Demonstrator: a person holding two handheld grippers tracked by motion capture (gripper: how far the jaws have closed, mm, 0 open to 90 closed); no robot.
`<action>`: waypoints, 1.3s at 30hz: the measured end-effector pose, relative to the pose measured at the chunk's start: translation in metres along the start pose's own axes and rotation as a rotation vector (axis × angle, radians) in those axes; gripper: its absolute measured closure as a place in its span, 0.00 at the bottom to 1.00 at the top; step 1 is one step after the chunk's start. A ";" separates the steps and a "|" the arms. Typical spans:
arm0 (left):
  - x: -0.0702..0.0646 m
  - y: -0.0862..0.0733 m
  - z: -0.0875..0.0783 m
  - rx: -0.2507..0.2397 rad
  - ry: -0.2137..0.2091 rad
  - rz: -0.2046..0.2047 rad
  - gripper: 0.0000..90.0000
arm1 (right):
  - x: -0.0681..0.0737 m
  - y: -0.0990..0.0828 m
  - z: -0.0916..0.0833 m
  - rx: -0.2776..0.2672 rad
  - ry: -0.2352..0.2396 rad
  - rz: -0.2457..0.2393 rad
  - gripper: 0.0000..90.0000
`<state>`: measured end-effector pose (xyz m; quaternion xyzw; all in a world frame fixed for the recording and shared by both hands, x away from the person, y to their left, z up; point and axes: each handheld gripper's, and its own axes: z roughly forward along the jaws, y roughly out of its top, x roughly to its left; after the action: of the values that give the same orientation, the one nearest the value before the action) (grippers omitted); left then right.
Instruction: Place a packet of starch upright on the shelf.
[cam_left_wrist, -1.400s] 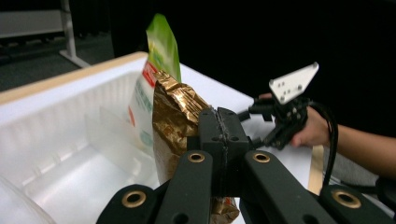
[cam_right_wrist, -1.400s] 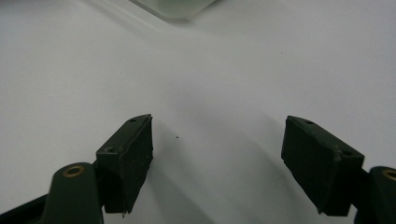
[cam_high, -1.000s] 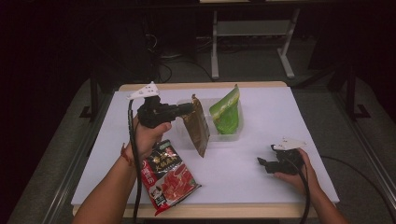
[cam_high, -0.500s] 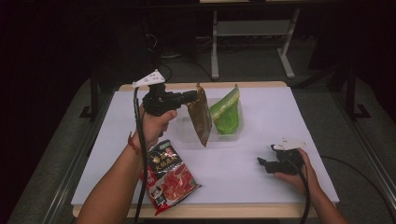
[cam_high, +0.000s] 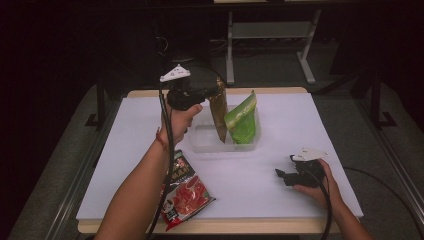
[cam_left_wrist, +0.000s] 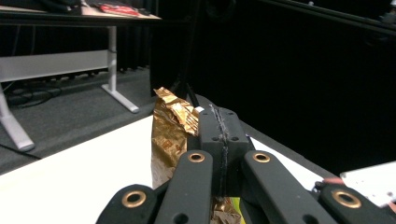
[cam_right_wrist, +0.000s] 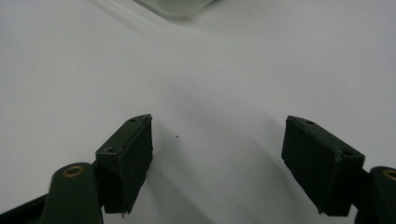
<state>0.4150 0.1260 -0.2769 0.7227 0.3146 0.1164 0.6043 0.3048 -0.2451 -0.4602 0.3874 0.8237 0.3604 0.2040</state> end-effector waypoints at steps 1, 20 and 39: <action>0.001 -0.001 0.003 -0.004 0.002 -0.016 1.00 | 0.000 0.000 0.000 0.000 0.000 0.000 0.27; 0.005 -0.036 0.047 0.030 0.031 -0.074 1.00 | 0.001 0.000 0.000 0.000 -0.002 -0.008 0.27; 0.005 -0.044 0.041 0.067 0.024 -0.003 0.94 | 0.001 0.000 -0.001 -0.010 -0.004 -0.009 0.27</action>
<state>0.4275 0.0987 -0.3295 0.7406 0.3267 0.1133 0.5761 0.3031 -0.2448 -0.4598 0.3837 0.8231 0.3626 0.2092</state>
